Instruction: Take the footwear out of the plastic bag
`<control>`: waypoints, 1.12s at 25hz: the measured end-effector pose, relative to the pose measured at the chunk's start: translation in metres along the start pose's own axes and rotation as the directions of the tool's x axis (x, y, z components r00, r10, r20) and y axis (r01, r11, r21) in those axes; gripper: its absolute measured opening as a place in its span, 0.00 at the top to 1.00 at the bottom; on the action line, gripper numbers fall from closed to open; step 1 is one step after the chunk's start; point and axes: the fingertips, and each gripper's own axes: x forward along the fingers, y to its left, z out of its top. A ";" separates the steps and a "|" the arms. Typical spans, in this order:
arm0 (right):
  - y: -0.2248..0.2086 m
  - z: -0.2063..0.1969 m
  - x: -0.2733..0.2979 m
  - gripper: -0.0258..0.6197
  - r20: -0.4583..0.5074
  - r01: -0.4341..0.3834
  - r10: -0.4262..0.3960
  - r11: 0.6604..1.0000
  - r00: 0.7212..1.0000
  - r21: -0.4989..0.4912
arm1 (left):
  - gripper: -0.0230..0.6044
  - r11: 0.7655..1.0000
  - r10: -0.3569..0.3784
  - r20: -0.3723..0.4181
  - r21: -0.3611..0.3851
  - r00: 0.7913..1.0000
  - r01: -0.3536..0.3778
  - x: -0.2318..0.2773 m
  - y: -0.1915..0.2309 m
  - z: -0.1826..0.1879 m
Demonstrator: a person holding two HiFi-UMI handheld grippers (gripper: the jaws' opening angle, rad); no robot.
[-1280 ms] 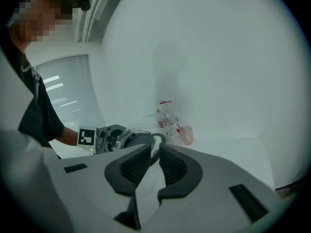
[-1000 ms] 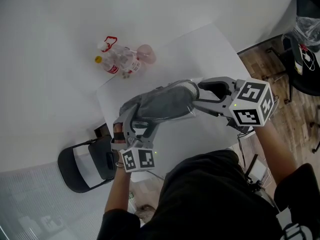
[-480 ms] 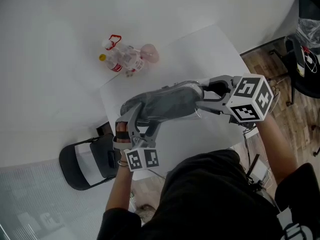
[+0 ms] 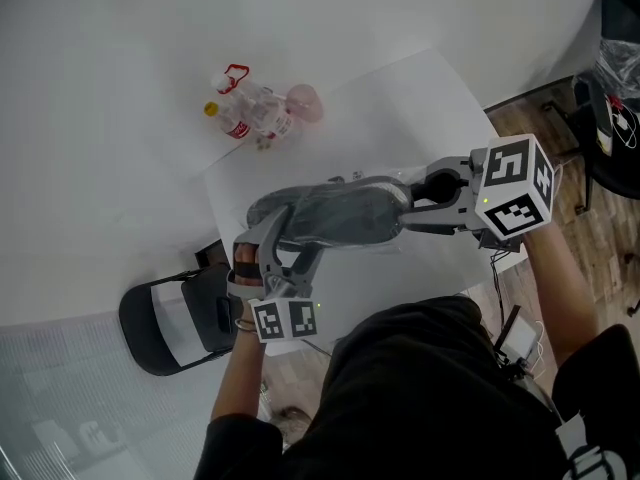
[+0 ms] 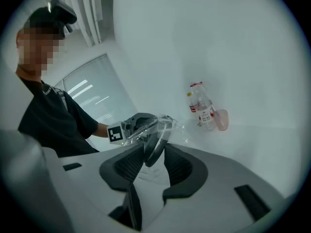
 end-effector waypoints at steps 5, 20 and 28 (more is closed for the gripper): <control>-0.004 -0.011 0.021 0.68 -0.054 0.063 -0.062 0.998 0.997 0.011 | 0.29 0.998 -0.008 0.003 0.059 1.000 0.008 0.003 -0.006 0.013; -0.024 -0.004 0.006 0.83 0.025 0.164 -0.165 0.985 0.986 0.056 | 0.29 0.996 -0.080 0.009 -0.034 0.997 0.080 -0.010 -0.004 0.007; -0.033 0.002 -0.010 0.85 0.071 0.281 -0.276 0.957 0.959 -0.077 | 0.27 0.941 -0.154 0.029 -0.301 0.988 0.156 -0.004 0.004 -0.004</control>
